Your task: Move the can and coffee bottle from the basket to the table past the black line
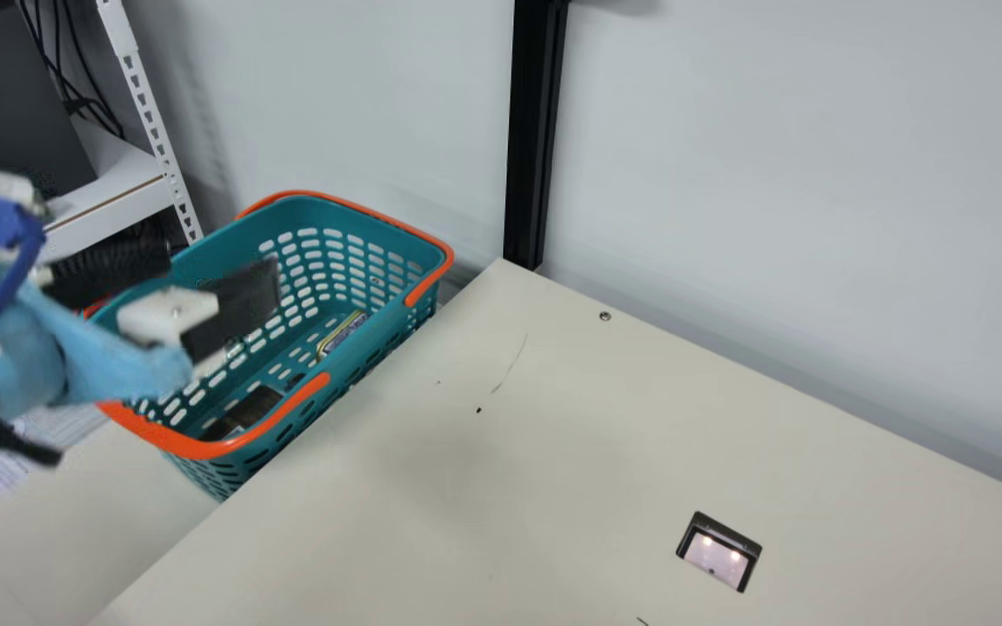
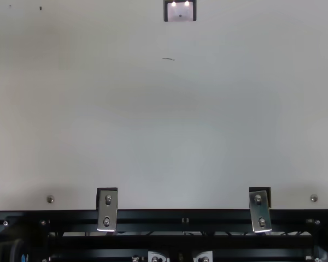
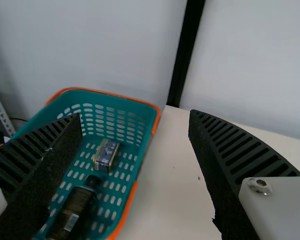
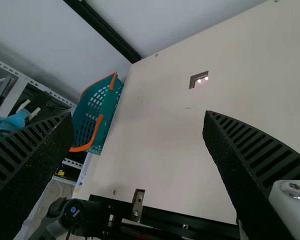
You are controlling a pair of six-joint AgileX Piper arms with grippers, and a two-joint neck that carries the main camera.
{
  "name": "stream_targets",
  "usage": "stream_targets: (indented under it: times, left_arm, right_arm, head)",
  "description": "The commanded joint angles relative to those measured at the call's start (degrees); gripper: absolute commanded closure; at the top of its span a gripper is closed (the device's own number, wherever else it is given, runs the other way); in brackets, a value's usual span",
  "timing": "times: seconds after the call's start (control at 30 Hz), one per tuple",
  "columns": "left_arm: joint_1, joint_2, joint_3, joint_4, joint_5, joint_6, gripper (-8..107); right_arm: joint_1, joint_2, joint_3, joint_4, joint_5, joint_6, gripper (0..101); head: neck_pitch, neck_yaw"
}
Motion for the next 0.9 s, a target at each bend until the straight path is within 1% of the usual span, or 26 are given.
stream_targets:
  times: [0.0, 0.17, 0.37, 0.5, 0.73, 0.87]
  left_arm:
    - [2.95, 7.43, -4.31, -0.74, -0.18, 1.21, 9]
    - [8.28, 17.1, -10.85, -4.68, -0.08, 7.26, 9]
    - [14.37, 27.46, -18.35, -10.54, 1.15, 18.25, 9]
    - [17.53, 33.14, -22.67, -13.89, 2.58, 25.3, 9]
    - [21.24, 41.45, -29.06, -21.41, 8.33, 37.07, 9]
    - [23.05, 45.36, -31.2, -23.31, 11.19, 41.93, 9]
  right_arm:
    - [0.0, 0.0, 0.0, 0.0, 0.0, 0.0, 0]
    - [0.0, 0.0, 0.0, 0.0, 0.0, 0.0, 0]
    - [0.0, 0.0, 0.0, 0.0, 0.0, 0.0, 0]
    - [0.0, 0.0, 0.0, 0.0, 0.0, 0.0, 0]
    - [0.0, 0.0, 0.0, 0.0, 0.0, 0.0, 0]
    - [0.0, 0.0, 0.0, 0.0, 0.0, 0.0, 0]
  head:
    - [-1.53, 0.7]
    - [-1.53, 0.7]
    - [-1.53, 0.7]
    - [-1.53, 0.7]
    - [-1.53, 0.7]
    - [-1.53, 0.7]
